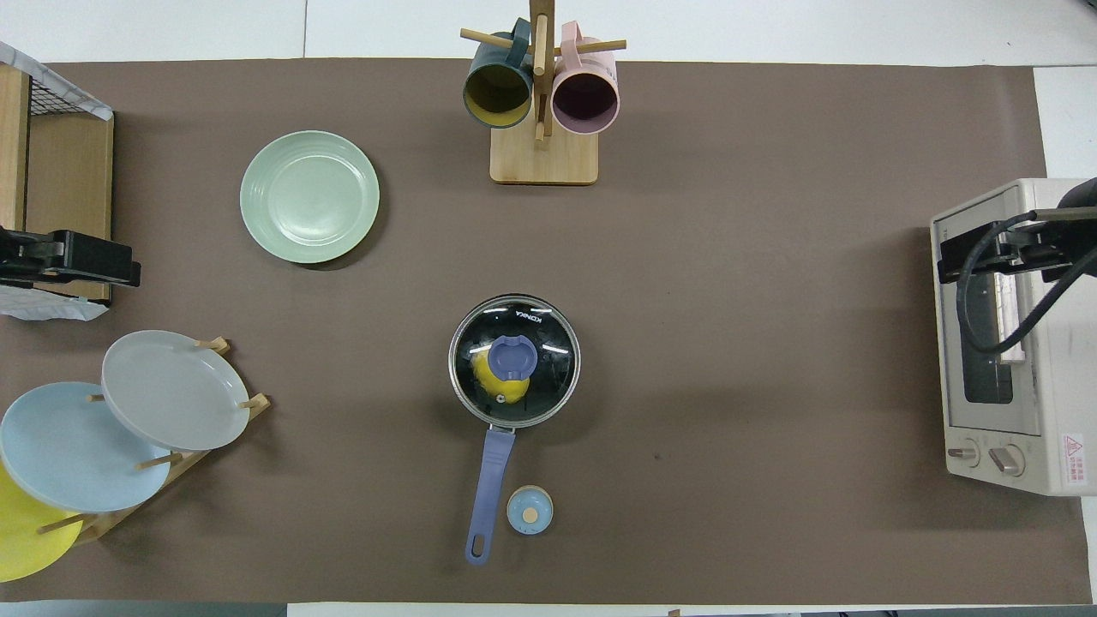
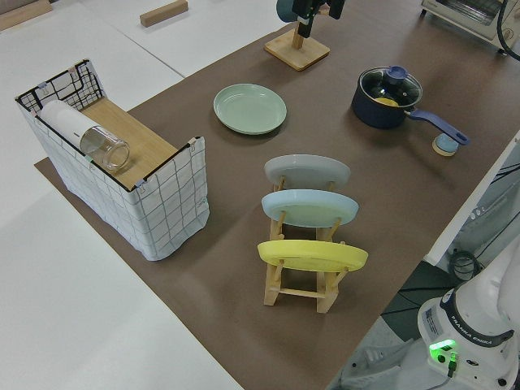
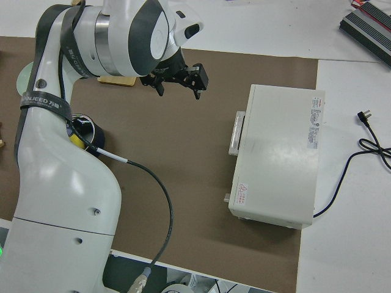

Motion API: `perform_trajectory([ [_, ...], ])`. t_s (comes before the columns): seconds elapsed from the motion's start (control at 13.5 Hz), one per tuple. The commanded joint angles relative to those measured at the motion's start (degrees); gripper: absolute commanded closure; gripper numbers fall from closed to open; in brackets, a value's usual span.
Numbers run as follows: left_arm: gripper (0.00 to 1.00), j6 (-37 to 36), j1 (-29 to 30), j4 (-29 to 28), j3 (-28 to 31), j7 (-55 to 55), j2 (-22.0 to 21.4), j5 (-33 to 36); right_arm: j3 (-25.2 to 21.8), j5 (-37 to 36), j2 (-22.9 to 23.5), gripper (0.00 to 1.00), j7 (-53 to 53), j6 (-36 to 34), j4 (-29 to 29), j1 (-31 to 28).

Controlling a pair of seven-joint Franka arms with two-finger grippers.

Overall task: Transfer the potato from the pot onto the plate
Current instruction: 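Move the right gripper over the glass lid on the black saucepan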

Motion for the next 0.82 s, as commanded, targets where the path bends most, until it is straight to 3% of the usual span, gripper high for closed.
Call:
perform_trajectory([
  [0.0, 0.0, -0.02, 0.45, -1.58, -0.4, -0.16, -1.68, 0.26, 0.34, 0.33, -0.81, 0.0, -2.0, 1.69, -1.43, -0.56],
  [0.37, 0.0, -0.02, 0.45, -1.58, -0.4, -0.16, -1.68, 0.17, 0.34, 0.42, -1.34, 0.0, -1.56, 1.43, -1.96, -0.56],
  [0.52, 0.0, -0.02, 0.45, -1.58, -0.4, -0.07, -1.68, 0.17, 0.43, 0.59, -4.14, 0.0, -2.26, 4.75, -8.09, -0.04],
  [0.74, 0.0, 0.15, 0.45, -1.67, -0.4, -0.07, -1.68, 0.26, 0.43, 0.5, -3.8, 0.0, -1.22, 6.71, -7.94, 6.35],
])
